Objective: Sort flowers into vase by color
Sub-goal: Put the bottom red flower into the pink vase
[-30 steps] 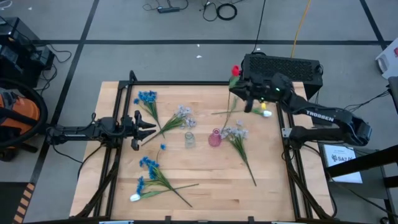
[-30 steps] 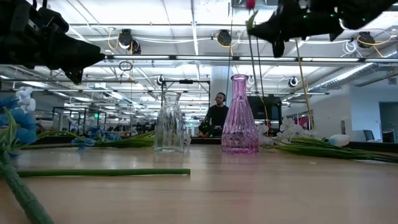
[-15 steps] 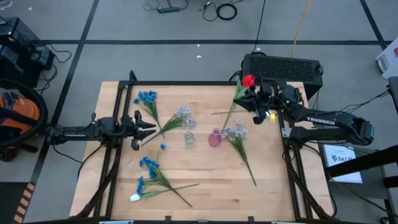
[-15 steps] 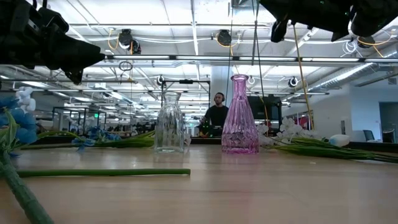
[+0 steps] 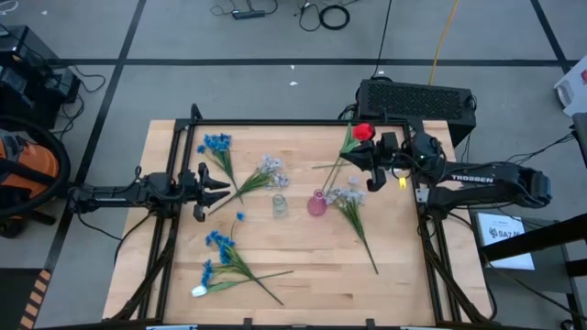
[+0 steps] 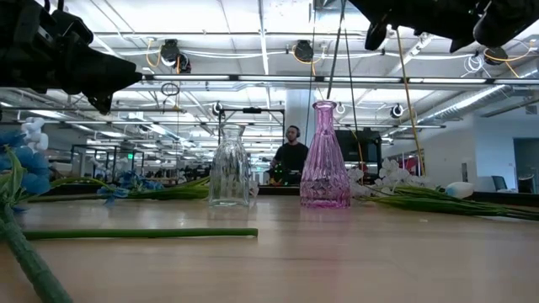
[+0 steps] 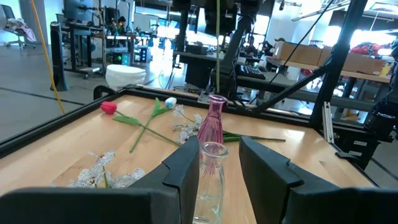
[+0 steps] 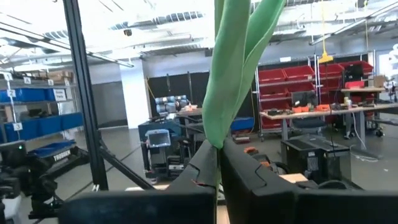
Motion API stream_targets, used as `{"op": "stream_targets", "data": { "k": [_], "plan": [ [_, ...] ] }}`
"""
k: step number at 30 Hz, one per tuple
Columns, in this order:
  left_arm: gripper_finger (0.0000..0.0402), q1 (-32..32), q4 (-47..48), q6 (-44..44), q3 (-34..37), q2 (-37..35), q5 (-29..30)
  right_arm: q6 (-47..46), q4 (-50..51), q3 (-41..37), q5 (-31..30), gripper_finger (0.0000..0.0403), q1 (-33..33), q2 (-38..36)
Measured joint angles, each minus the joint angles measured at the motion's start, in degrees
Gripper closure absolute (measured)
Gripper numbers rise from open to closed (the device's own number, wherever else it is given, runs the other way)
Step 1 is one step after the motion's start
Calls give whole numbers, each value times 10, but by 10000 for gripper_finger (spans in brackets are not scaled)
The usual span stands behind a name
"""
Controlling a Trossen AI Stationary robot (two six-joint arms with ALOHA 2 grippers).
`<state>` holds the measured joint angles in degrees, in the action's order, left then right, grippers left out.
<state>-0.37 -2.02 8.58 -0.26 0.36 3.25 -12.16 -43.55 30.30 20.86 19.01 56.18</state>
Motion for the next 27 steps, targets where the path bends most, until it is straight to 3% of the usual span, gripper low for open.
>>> {"op": "stream_targets", "data": {
  "k": [27],
  "plan": [
    [281,0,0,0,0,0,0,9,22,0,17,395,-32,107]
  ]
}}
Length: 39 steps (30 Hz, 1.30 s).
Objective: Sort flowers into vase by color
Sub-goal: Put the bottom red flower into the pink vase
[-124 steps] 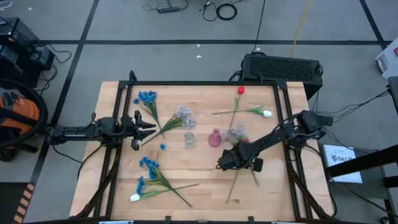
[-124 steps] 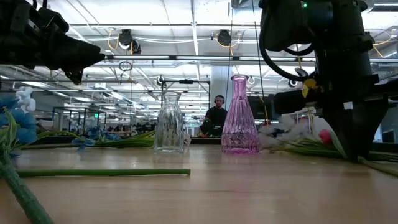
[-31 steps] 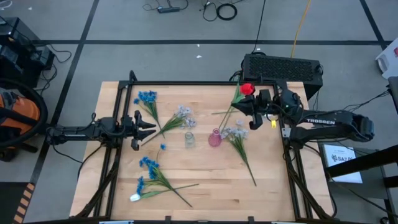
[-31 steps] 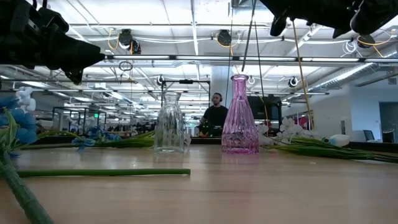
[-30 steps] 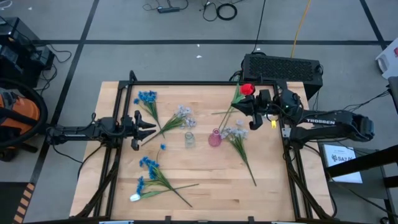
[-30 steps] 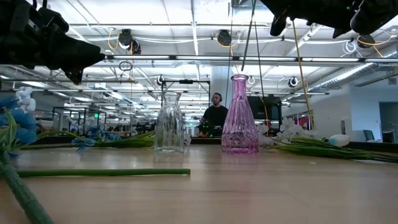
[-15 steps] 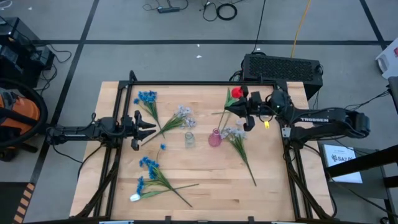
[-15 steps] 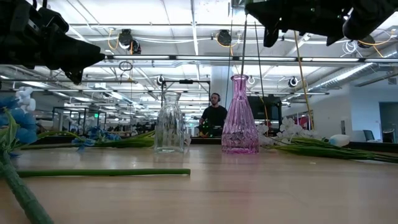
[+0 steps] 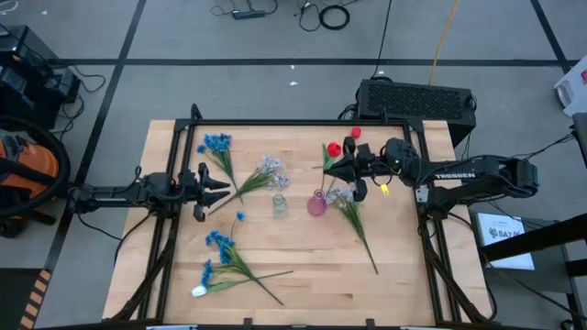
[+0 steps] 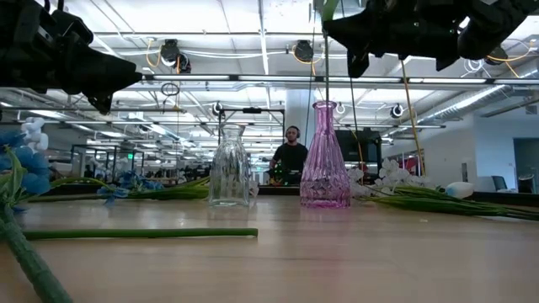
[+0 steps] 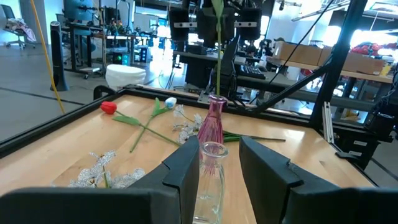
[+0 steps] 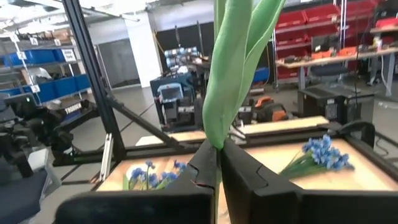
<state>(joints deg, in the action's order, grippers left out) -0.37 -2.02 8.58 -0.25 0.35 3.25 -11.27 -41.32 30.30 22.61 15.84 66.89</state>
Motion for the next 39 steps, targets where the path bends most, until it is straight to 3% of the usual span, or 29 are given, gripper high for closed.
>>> {"op": "stream_targets", "data": {
  "k": [8,27,39],
  "plan": [
    [281,0,0,0,0,0,0,-5,56,0,-1,374,0,1],
    [281,0,0,0,0,0,0,-17,117,0,-1,367,-13,1],
    [281,0,0,0,0,0,0,-18,132,0,-5,268,-13,1]
  ]
}}
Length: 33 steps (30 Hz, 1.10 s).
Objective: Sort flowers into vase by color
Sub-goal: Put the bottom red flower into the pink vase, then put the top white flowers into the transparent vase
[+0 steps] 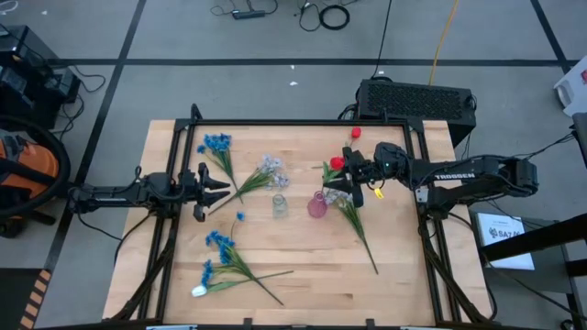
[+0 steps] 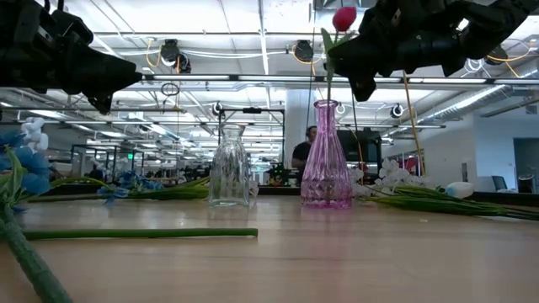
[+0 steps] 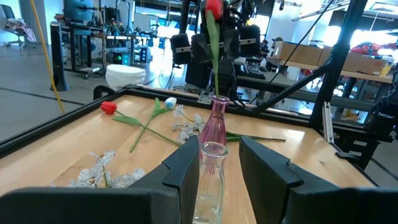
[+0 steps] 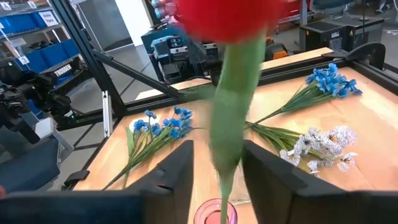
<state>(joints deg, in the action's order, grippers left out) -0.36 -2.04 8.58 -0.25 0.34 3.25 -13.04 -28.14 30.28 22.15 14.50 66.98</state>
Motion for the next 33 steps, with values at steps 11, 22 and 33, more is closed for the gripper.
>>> {"op": "stream_targets", "data": {
  "k": [11,22,33],
  "plan": [
    [281,0,0,0,0,0,0,-37,15,1,0,204,2,-10],
    [281,0,0,0,0,0,0,-18,385,124,-133,232,1,-49],
    [281,0,0,0,0,0,0,-208,674,226,-225,268,0,-49]
  ]
}}
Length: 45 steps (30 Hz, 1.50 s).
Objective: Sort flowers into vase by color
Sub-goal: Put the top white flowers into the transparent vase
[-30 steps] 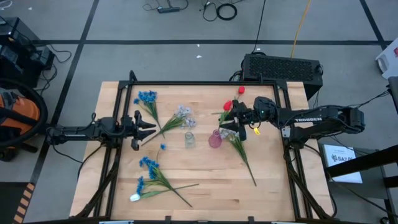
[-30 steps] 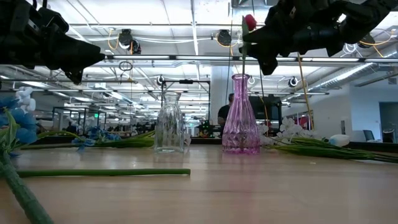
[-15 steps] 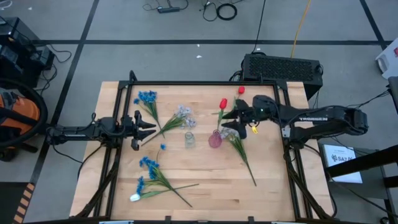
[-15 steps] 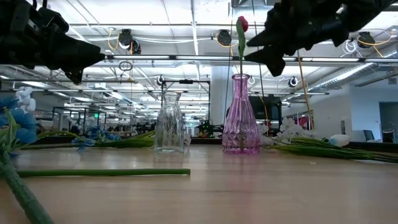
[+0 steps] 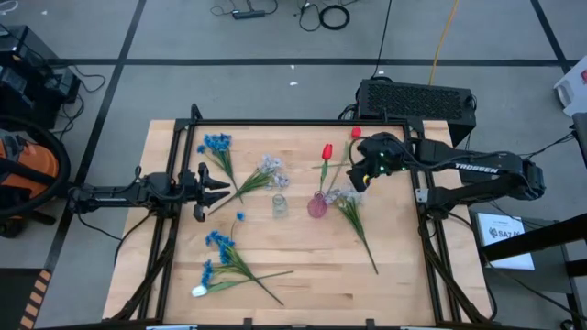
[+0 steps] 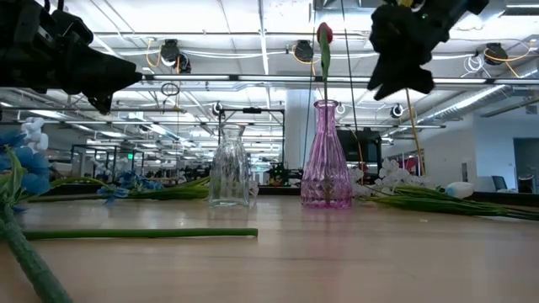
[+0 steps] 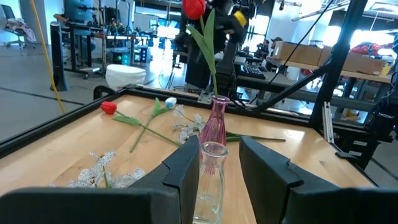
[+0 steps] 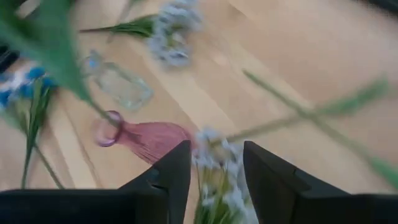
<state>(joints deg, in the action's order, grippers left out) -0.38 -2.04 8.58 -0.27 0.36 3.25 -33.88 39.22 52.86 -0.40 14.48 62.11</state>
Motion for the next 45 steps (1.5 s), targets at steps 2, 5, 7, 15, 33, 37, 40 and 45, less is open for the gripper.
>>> {"op": "stream_targets", "data": {
  "k": [2,5,7,15,33,37,40,45],
  "plan": [
    [281,0,0,0,0,0,0,-43,33,0,-1,275,0,0],
    [281,0,0,0,0,0,0,-105,78,0,-2,285,-6,0],
    [281,0,0,0,0,0,0,-132,102,0,-12,293,-15,0],
    [281,0,0,0,0,0,0,-231,136,0,-52,328,-48,0],
    [281,0,-1,196,0,0,1,-254,168,-3,-54,402,-69,0],
    [281,0,1,196,-4,0,7,-230,160,-20,-34,402,-49,0],
    [281,0,0,183,-23,8,29,-205,132,-48,5,402,-24,1],
    [281,14,4,164,-57,56,87,-142,78,-82,23,403,18,1]
  ]
}}
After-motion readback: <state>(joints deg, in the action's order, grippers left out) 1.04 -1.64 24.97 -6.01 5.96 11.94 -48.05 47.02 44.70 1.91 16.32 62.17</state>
